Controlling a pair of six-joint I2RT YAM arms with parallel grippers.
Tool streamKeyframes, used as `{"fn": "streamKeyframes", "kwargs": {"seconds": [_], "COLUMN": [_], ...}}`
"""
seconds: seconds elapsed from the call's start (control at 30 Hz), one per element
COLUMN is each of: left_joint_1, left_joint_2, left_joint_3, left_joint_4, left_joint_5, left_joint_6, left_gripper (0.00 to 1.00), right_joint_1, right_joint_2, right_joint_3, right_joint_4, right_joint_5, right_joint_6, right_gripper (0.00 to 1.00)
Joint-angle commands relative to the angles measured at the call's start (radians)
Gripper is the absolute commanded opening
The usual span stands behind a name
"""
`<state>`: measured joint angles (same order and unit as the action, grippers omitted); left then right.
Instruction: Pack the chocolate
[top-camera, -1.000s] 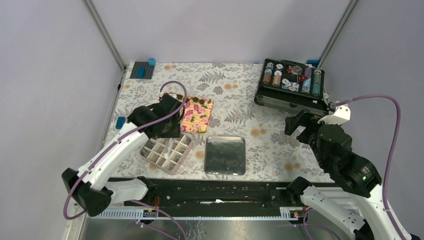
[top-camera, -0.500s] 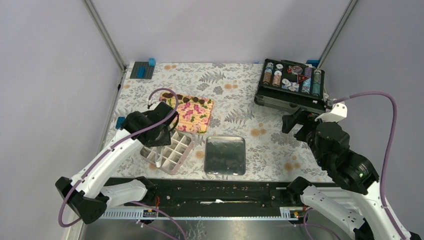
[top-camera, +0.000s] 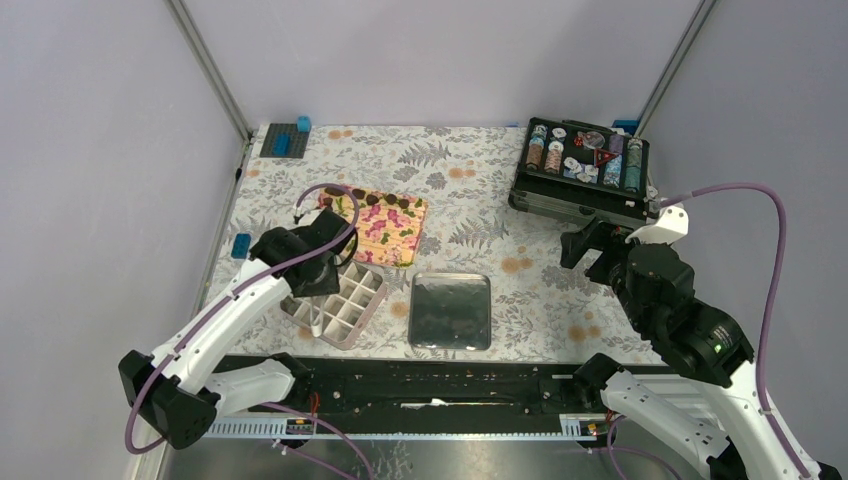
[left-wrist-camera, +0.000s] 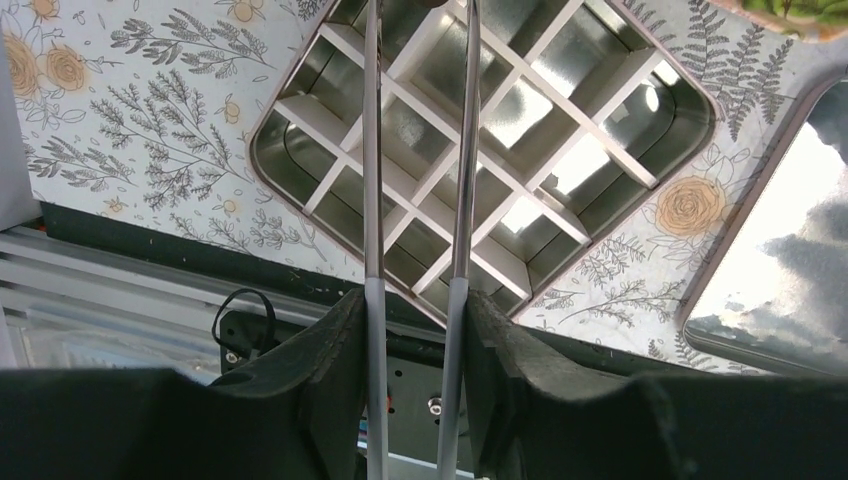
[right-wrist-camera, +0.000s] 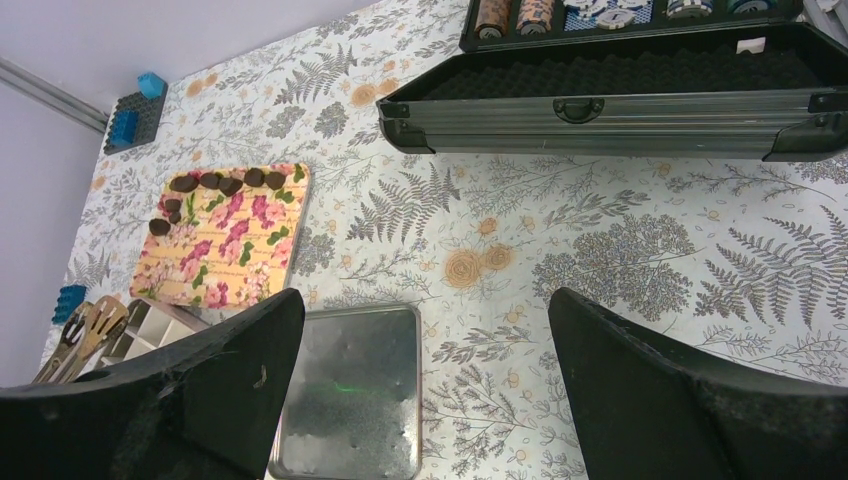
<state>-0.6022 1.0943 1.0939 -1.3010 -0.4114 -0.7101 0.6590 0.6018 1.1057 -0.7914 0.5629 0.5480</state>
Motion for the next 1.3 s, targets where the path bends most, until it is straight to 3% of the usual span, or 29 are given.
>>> {"fn": "streamKeyframes", "kwargs": {"seconds": [0.0, 0.5, 0.7, 1.03, 1.27], "left_joint_1": [0.028, 0.124, 0.128, 0.128, 0.128], "left_joint_2": [-0.004, 0.05, 0.06, 0.024, 0.025], "left_joint_3": [-0.01, -0.055, -0.054, -0.049, -0.059], "left_joint_4": [0.098, 0.185, 0.191, 0.177, 0.175], "left_joint_5": [-0.01, 0.025, 0.061, 0.126, 0.125], "left_joint_6": [0.037, 0.107, 0.123, 0.107, 0.105], "left_gripper": [0.18, 0.18, 0.31, 0.32, 0.47], "right_joint_1": [-0.002, -0.002, -0.002, -0.002, -0.001], "right_joint_2": [0.0, -0.008, -0.003, 0.003, 0.006], "right_joint_3": [-0.007, -0.015, -0.014, -0.023, -0.026], "right_joint_4": [0.042, 0.04, 0.041, 0.046, 0.053], "right_joint_5": [-0.004, 0.002, 0.002, -0.004, -0.018], "right_joint_6": [0.007, 0.014, 0.013, 0.013, 0.02], "right_gripper": [1.0, 1.0, 1.0, 1.0, 1.0]}}
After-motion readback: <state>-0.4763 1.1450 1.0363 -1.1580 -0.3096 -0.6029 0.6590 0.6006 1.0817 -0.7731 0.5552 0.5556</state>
